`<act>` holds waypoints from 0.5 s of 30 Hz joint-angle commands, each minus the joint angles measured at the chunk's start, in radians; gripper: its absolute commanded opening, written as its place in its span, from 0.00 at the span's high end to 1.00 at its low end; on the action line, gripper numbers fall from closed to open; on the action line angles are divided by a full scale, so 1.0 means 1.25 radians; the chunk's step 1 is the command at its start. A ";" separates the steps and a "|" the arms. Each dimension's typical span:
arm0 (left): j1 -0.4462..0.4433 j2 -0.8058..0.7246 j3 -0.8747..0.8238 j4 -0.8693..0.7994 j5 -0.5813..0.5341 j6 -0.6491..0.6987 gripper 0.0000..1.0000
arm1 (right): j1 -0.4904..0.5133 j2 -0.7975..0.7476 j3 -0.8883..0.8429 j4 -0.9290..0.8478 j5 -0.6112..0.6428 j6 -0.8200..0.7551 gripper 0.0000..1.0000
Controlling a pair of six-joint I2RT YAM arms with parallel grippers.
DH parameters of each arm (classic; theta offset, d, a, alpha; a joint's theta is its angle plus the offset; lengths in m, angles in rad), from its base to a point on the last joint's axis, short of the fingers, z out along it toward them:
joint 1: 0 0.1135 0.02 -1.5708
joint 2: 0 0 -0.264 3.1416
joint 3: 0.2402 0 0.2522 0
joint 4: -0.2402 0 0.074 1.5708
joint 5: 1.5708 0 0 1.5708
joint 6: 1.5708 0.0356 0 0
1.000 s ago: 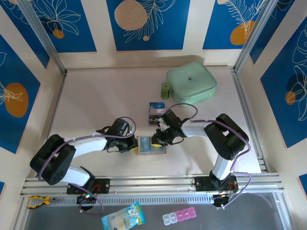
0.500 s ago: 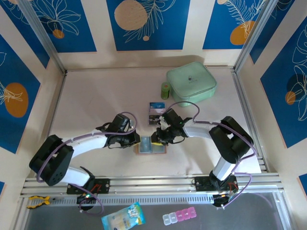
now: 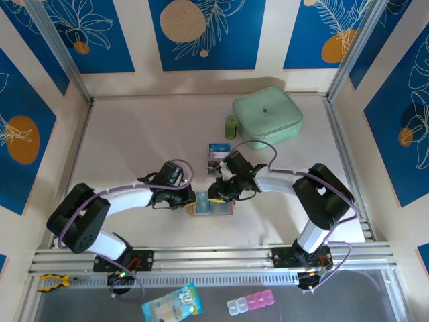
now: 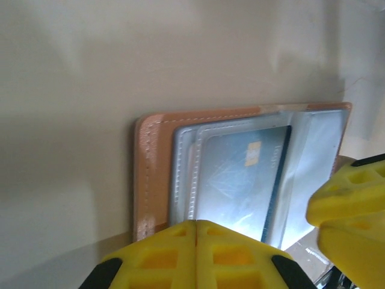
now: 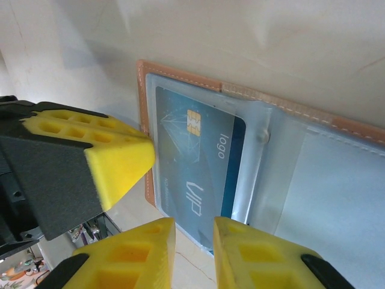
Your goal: Take the credit cards out of the card holder
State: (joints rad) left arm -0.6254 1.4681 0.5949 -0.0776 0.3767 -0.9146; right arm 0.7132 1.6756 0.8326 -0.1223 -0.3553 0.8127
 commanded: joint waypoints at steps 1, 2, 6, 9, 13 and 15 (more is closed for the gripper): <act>0.005 0.007 -0.019 0.004 -0.003 0.005 0.93 | 0.006 0.020 0.022 0.004 -0.021 0.011 0.76; 0.005 0.007 -0.022 0.004 -0.004 0.005 0.93 | 0.007 0.024 0.023 0.007 -0.024 0.011 0.76; 0.005 0.010 -0.025 0.003 -0.005 0.005 0.93 | 0.010 0.032 0.026 0.019 -0.032 0.013 0.75; 0.005 0.009 -0.025 0.001 -0.004 0.006 0.93 | 0.010 0.038 0.028 0.021 -0.031 0.014 0.76; 0.005 0.010 -0.024 -0.001 -0.004 0.006 0.93 | 0.010 0.048 0.030 0.024 -0.032 0.012 0.76; 0.005 0.009 -0.024 -0.004 -0.004 0.006 0.93 | 0.010 0.052 0.031 0.023 -0.032 0.011 0.76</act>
State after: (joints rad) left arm -0.6254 1.4693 0.5858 -0.0589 0.3771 -0.9146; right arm 0.7200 1.7218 0.8474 -0.0937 -0.3702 0.8200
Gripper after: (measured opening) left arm 0.075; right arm 0.243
